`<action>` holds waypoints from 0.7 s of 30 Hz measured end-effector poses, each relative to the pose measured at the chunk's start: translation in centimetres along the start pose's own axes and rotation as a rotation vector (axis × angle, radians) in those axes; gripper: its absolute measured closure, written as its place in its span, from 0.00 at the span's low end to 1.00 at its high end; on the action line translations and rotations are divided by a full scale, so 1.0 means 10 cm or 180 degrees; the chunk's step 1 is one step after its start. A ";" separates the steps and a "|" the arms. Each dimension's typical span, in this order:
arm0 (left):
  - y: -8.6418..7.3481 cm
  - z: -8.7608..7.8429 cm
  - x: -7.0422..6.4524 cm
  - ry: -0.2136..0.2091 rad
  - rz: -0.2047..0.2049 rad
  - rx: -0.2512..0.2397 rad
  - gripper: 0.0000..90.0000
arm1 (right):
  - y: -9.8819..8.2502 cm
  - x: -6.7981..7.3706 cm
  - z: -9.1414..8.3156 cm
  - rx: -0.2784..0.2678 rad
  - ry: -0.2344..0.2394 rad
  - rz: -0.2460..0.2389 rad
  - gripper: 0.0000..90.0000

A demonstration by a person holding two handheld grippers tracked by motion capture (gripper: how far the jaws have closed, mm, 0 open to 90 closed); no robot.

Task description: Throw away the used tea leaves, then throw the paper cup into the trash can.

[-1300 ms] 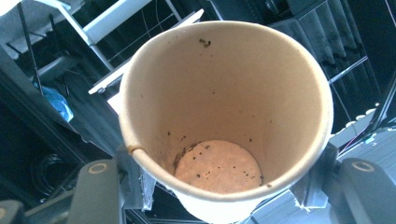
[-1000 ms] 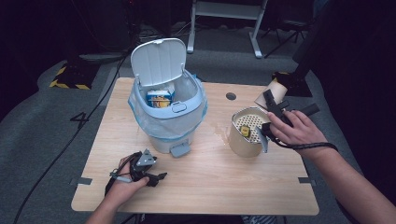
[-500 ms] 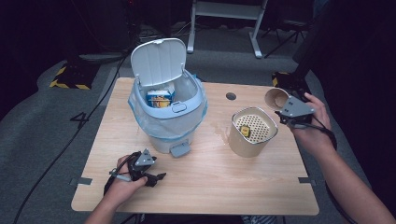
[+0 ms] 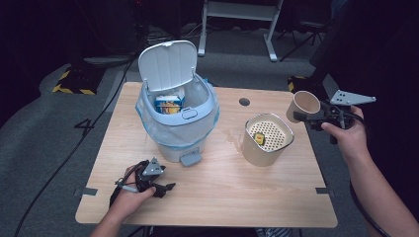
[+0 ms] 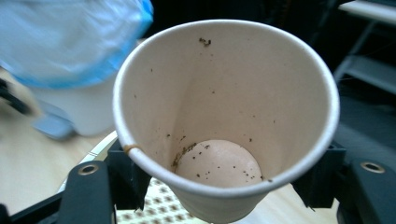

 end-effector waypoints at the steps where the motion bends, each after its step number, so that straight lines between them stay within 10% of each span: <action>1: 0.00 0.00 0.00 -0.0003 0.0000 0.0000 0.28 | 0.00 0.01 -0.01 -0.0024 0.0066 0.0078 0.36; 7: 0.00 0.00 0.00 -0.0003 0.0000 0.0000 0.28 | -0.02 0.07 -0.07 0.0109 0.0371 0.0244 0.37; 21: 0.00 0.00 -0.01 -0.0005 -0.0001 0.0000 0.28 | 0.10 0.16 0.03 0.0296 0.0298 -0.0066 0.36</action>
Point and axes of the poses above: each handheld gripper's, and its own axes: z roughly forward along the jaws, y roughly out of its top, x roughly to its left, the point moved 9 cm from there along z, roughly forward along the jaws, and after that the axes turned 2 degrees about -y, right-handed, at the moved point
